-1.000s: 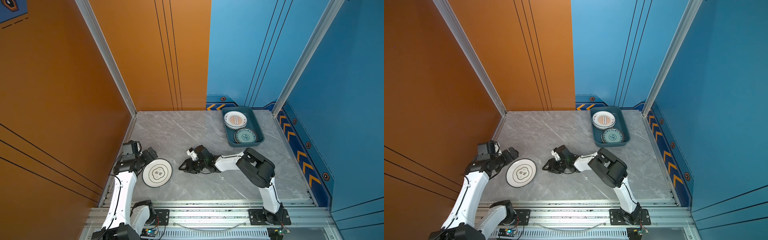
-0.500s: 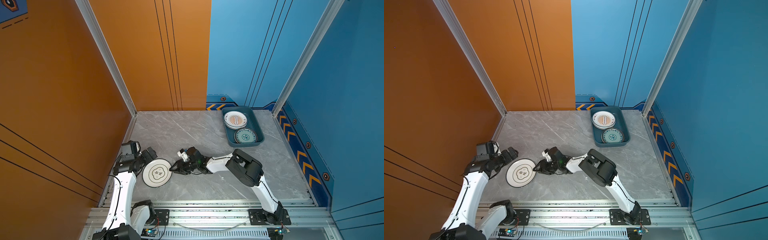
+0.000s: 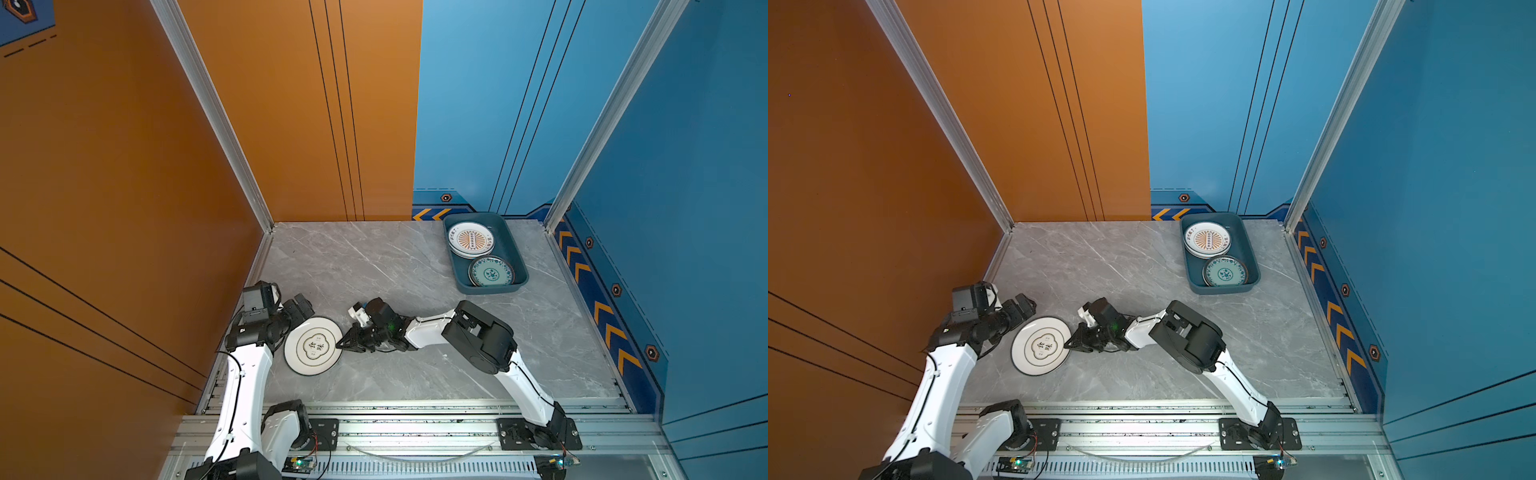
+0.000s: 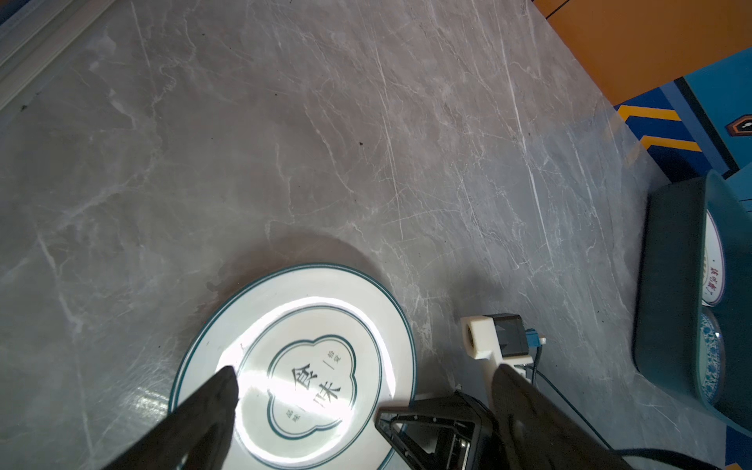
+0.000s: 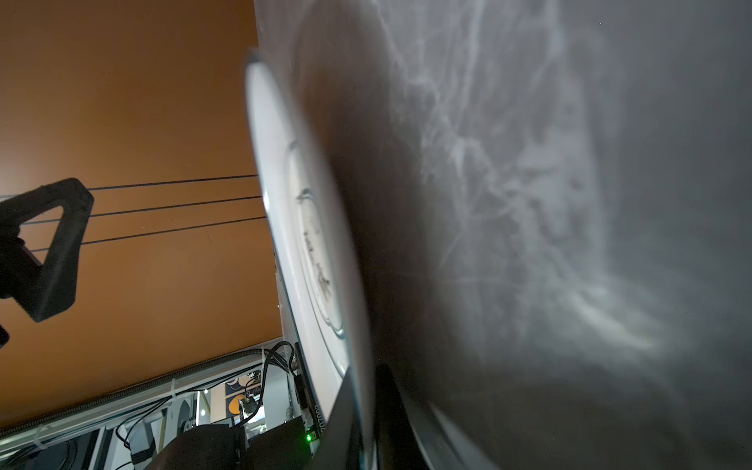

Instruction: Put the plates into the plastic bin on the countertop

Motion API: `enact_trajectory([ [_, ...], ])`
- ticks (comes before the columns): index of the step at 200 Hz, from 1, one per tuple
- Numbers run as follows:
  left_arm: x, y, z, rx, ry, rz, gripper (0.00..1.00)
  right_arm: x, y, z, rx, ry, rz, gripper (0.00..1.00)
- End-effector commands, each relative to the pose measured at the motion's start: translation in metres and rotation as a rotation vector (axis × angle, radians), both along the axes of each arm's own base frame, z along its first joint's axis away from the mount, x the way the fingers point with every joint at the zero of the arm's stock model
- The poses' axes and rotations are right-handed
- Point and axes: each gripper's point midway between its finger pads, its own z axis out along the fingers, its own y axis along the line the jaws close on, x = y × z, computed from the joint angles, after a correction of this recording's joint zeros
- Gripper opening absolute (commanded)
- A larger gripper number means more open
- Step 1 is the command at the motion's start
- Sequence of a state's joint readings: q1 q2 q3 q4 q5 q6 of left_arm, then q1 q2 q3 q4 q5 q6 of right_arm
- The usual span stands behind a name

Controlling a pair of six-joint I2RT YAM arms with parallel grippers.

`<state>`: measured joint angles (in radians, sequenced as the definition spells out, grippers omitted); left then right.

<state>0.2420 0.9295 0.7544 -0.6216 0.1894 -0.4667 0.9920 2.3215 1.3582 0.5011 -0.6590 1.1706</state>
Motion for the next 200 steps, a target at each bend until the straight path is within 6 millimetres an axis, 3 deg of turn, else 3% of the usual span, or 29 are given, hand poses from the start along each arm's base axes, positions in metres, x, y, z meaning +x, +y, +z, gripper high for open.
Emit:
enact_trajectory([
  [1, 0.001, -0.003, 0.011, -0.004, -0.022, -0.026, 0.98, 0.001, -0.002, -0.015, -0.042, 0.017, -0.007, 0.03],
  [53, 0.002, -0.006, 0.011, -0.002, -0.024, -0.040, 0.98, 0.016, -0.022, -0.005, -0.067, 0.001, -0.037, 0.00],
  [93, 0.010, -0.013, 0.017, -0.004, -0.058, -0.064, 0.98, 0.048, -0.091, 0.020, -0.213, -0.085, -0.079, 0.00],
  [97, 0.011, -0.014, 0.018, -0.006, -0.063, -0.067, 0.98, 0.051, -0.098, 0.033, -0.211, -0.105, -0.085, 0.00],
  [111, 0.018, -0.021, 0.019, -0.026, -0.096, -0.083, 0.98, 0.059, -0.124, 0.046, -0.246, -0.128, -0.095, 0.00],
  [138, 0.043, -0.054, 0.024, -0.173, -0.270, -0.171, 0.98, 0.067, -0.159, 0.074, -0.264, -0.156, -0.105, 0.00],
  [143, 0.050, -0.060, 0.028, -0.196, -0.316, -0.188, 0.98, 0.079, -0.174, 0.080, -0.264, -0.155, -0.138, 0.00],
  [163, 0.064, -0.081, 0.032, -0.236, -0.372, -0.254, 0.98, 0.091, -0.203, 0.099, -0.263, -0.163, -0.179, 0.00],
  [200, 0.086, -0.141, 0.056, -0.292, -0.446, -0.447, 0.99, 0.101, -0.234, 0.133, -0.235, -0.191, -0.223, 0.00],
])
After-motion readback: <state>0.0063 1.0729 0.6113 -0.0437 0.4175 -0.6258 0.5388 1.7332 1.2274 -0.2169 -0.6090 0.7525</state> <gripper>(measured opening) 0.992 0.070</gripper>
